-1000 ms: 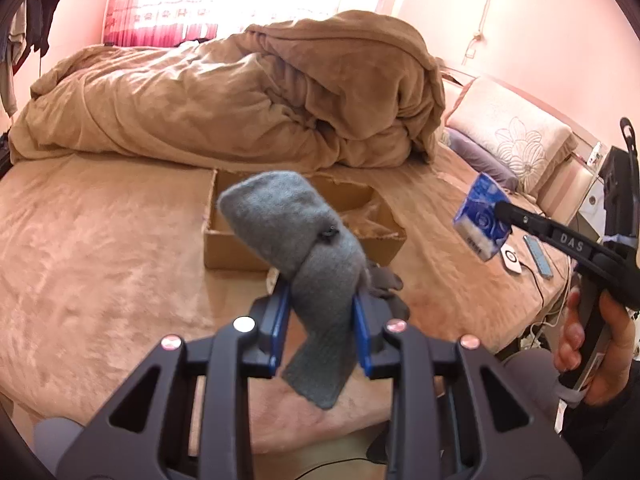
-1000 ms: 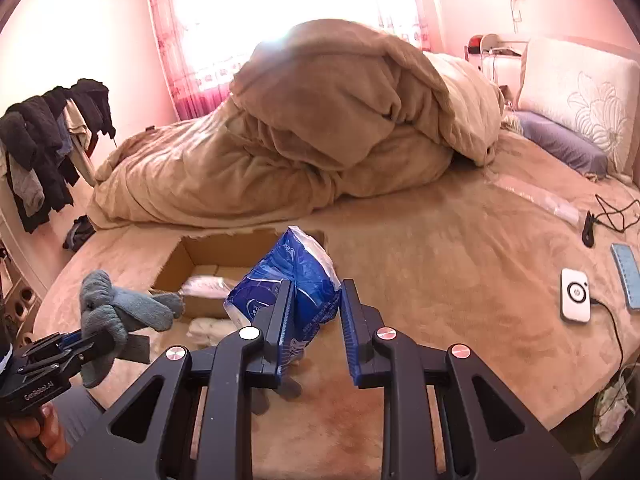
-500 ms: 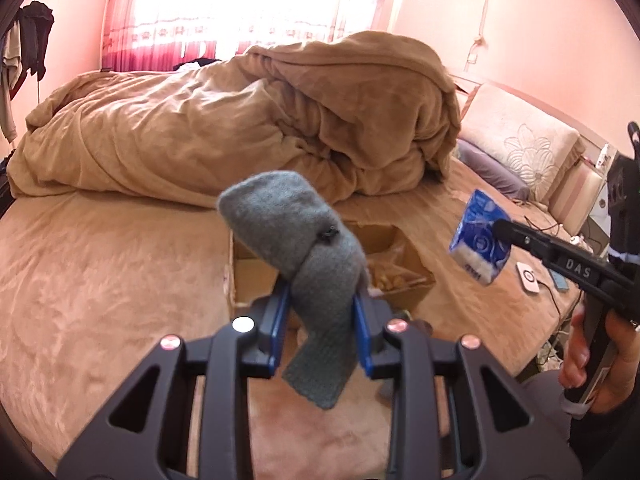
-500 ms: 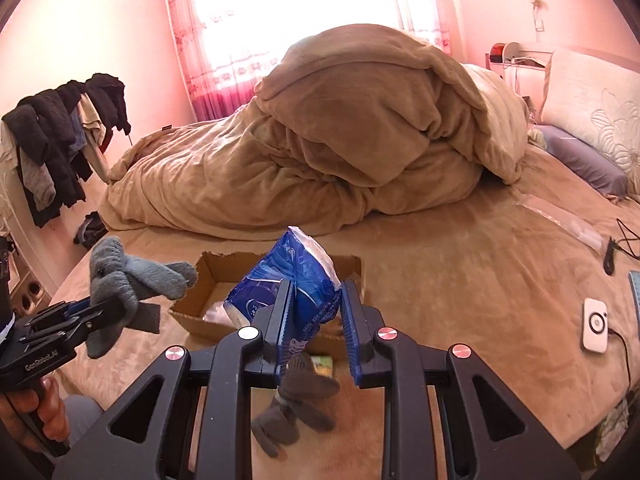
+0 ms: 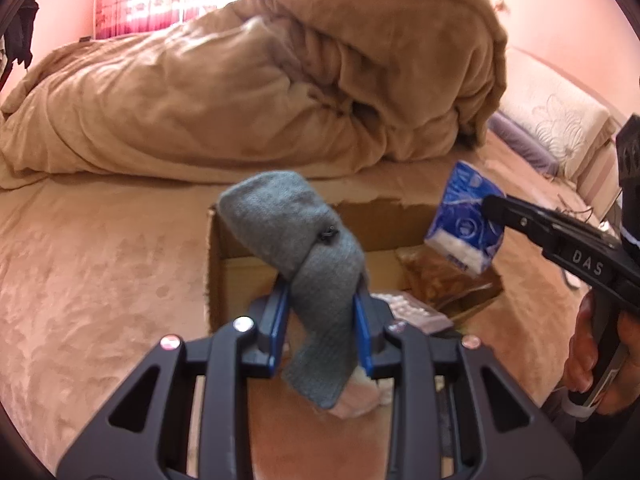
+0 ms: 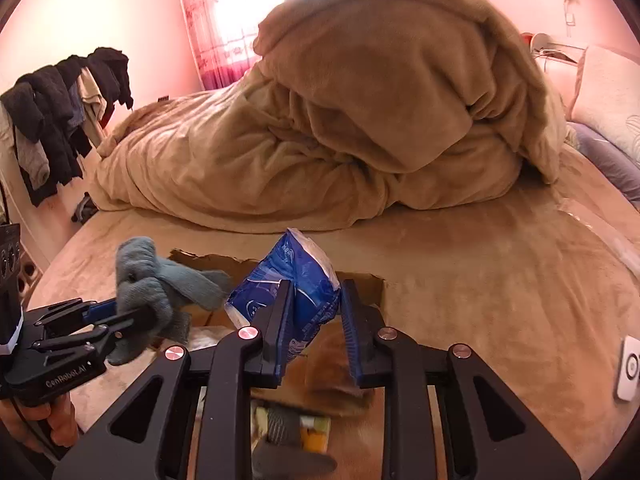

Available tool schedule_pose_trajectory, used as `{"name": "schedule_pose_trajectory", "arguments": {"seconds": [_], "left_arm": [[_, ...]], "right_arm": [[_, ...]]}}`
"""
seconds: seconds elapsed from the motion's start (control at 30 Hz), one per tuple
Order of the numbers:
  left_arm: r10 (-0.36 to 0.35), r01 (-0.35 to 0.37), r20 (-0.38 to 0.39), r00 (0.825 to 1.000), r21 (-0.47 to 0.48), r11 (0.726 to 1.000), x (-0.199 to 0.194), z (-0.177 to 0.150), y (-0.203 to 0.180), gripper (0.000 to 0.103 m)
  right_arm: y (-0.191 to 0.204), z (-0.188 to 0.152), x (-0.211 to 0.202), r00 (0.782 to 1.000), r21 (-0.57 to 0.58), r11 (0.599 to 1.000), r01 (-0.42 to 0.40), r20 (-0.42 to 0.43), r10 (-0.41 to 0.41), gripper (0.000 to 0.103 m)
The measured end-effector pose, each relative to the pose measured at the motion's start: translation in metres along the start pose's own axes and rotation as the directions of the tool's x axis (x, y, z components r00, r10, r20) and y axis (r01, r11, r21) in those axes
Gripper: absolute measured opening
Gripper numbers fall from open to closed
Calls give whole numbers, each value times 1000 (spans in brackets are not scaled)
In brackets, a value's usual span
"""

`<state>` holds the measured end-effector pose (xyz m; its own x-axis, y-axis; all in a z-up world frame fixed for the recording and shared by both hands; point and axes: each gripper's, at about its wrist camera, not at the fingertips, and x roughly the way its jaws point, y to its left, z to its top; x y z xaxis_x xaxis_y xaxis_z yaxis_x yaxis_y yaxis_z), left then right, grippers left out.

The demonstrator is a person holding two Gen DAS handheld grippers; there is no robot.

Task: Organize objects
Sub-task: 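Place the grey sock in the box with left tool while right tool places the blue tissue pack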

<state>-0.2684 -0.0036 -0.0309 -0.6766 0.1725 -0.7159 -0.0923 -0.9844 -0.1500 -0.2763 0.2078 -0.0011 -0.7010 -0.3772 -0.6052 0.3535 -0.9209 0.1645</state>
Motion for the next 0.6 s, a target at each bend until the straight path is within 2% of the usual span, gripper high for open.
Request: {"name": "schedule_pose_trajectory", "arguments": {"seconds": [0.17,0.27,0.5,0.6], "left_arm": [[41,-39,-56,998,39,998,26,2,-4,31],[64,-62,-106,992,24,998,42,-3,-2,34],[133,-135,-144,981,-1,991,58,-7,4,40],[173,-171,-149,974,20,985,60,-8,0,43]], "right_arm": [[2,-5,31,999,-12,1000,-16,-33,15,25],[1,-11,43,998,-10,1000,-27,-58,26,25],[-5,-22,68,992,18,999,-29,-122,31,26],[-8,-22,68,990,35,998,-55,-126,59,37]]}}
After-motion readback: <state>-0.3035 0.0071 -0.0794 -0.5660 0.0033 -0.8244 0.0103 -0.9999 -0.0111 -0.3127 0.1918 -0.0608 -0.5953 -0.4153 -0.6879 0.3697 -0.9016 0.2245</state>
